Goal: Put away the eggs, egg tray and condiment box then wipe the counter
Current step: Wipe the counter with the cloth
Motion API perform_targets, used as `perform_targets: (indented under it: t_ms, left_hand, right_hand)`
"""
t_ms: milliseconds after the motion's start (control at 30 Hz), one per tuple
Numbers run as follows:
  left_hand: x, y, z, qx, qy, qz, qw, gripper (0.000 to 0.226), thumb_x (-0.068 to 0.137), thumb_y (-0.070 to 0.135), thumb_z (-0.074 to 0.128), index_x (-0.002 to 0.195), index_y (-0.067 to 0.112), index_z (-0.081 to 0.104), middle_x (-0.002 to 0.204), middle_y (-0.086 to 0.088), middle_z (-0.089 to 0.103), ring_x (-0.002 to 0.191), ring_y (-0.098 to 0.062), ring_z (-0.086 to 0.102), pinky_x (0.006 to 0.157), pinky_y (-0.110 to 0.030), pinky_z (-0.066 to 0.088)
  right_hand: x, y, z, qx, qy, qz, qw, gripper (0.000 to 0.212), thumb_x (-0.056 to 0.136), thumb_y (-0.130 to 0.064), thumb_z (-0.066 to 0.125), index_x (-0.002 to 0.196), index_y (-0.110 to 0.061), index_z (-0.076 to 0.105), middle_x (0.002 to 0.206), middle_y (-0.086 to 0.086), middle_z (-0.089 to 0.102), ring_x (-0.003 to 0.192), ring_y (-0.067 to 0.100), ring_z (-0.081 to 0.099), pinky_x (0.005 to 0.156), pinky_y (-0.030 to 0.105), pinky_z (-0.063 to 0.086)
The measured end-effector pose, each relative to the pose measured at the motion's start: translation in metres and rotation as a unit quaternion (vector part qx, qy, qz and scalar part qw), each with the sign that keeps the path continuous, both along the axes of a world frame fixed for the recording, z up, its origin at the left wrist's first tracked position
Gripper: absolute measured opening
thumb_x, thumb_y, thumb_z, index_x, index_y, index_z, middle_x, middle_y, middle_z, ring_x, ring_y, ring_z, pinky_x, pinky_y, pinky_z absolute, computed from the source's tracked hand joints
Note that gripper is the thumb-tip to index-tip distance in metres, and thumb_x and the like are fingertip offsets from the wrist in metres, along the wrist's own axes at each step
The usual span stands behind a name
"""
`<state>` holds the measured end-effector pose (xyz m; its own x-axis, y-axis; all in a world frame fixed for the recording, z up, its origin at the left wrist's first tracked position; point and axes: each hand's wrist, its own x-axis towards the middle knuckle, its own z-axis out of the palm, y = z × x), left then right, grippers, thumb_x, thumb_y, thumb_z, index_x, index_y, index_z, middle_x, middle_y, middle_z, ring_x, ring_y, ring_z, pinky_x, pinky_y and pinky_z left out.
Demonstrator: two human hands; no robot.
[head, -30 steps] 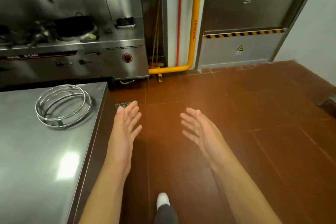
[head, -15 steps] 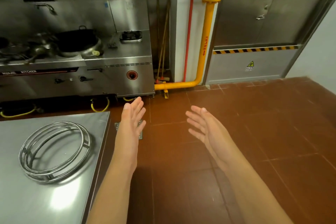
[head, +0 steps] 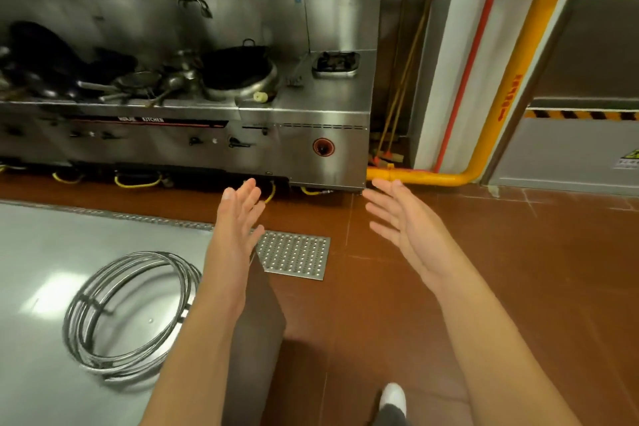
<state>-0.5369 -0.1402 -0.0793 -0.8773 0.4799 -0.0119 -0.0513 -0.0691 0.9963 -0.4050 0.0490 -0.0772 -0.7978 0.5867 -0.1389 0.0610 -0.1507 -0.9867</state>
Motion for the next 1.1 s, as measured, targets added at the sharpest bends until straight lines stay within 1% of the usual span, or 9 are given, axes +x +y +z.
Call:
perform_targets:
  t_ms: [133,233,400,467,600,733,800,967,1100]
  left_hand:
    - [-0.041,0.059,0.018,-0.008,-0.001,0.025,1.000,0.049,0.104,0.054,0.020,0.142,0.036,0.046,0.148,0.012,0.050,0.133,-0.004,0.048,0.119,-0.042,0.030]
    - [-0.064,0.097,0.023,-0.006,0.001,0.059,0.998,0.047,0.105,0.053,0.020,0.140,0.037,0.047,0.145,0.014,0.051,0.132,-0.004,0.048,0.119,-0.041,0.031]
    - [-0.098,0.114,0.022,-0.014,0.009,0.100,0.995,0.066,0.092,0.070,0.031,0.145,0.033,0.045,0.148,0.011,0.051,0.133,-0.005,0.049,0.116,-0.041,0.033]
    - [-0.119,0.121,0.018,-0.012,0.003,0.125,0.992,0.064,0.094,0.068,0.030,0.144,0.033,0.047,0.147,0.010,0.052,0.133,-0.006,0.050,0.115,-0.041,0.035]
    - [-0.165,0.141,0.005,-0.030,0.011,0.147,0.989,0.074,0.082,0.080,0.036,0.142,0.039,0.049,0.144,0.017,0.054,0.128,0.000,0.053,0.109,-0.033,0.039]
    - [-0.226,0.164,-0.006,-0.016,0.000,0.152,0.988,0.072,0.085,0.071,0.031,0.145,0.033,0.046,0.148,0.010,0.051,0.132,-0.006,0.050,0.114,-0.041,0.036]
    - [-0.263,0.181,-0.007,-0.003,0.001,0.148,0.989,0.064,0.092,0.066,0.027,0.143,0.033,0.045,0.148,0.009,0.050,0.133,-0.008,0.049,0.116,-0.042,0.034]
    - [-0.346,0.230,0.006,0.015,-0.004,0.129,0.992,0.050,0.105,0.050,0.020,0.143,0.031,0.045,0.149,0.007,0.049,0.136,-0.012,0.047,0.116,-0.041,0.033]
    - [-0.386,0.235,0.014,0.025,0.004,0.137,0.990,0.054,0.102,0.059,0.024,0.144,0.033,0.045,0.148,0.010,0.050,0.134,-0.007,0.047,0.115,-0.039,0.034]
  right_hand:
    - [-0.061,0.054,0.014,-0.021,0.038,0.045,0.998,0.049,0.102,-0.050,0.035,0.145,-0.029,0.046,0.139,-0.009,0.058,0.127,0.007,0.053,0.111,0.039,0.042]
    - [-0.098,0.082,0.009,-0.023,0.034,0.075,0.996,0.047,0.103,-0.049,0.034,0.144,-0.029,0.046,0.138,-0.011,0.058,0.127,0.006,0.053,0.110,0.036,0.042]
    - [-0.149,0.114,0.002,-0.055,0.018,0.100,0.993,0.044,0.105,-0.044,0.033,0.143,-0.028,0.048,0.138,-0.008,0.058,0.128,0.008,0.053,0.111,0.037,0.042]
    - [-0.171,0.125,-0.002,-0.061,0.009,0.113,0.992,0.043,0.105,-0.045,0.033,0.141,-0.030,0.049,0.137,-0.008,0.059,0.127,0.008,0.053,0.111,0.038,0.042]
    - [-0.228,0.146,-0.012,-0.060,-0.004,0.133,0.989,0.037,0.105,-0.044,0.033,0.136,-0.033,0.050,0.137,-0.008,0.058,0.127,0.008,0.053,0.111,0.038,0.042]
    - [-0.287,0.170,-0.010,-0.045,-0.013,0.150,0.988,0.042,0.104,-0.046,0.033,0.141,-0.031,0.047,0.139,-0.009,0.057,0.128,0.007,0.052,0.111,0.036,0.041]
    - [-0.317,0.185,-0.002,-0.026,-0.007,0.151,0.988,0.043,0.104,-0.046,0.033,0.143,-0.030,0.047,0.139,-0.009,0.057,0.128,0.006,0.052,0.112,0.035,0.041]
    - [-0.384,0.220,0.014,-0.003,0.017,0.131,0.991,0.044,0.104,-0.046,0.034,0.142,-0.030,0.048,0.137,-0.011,0.059,0.127,0.004,0.052,0.110,0.033,0.042]
    - [-0.435,0.226,0.019,-0.009,0.008,0.155,0.988,0.047,0.103,-0.047,0.035,0.144,-0.028,0.047,0.138,-0.009,0.058,0.127,0.005,0.053,0.111,0.034,0.042]
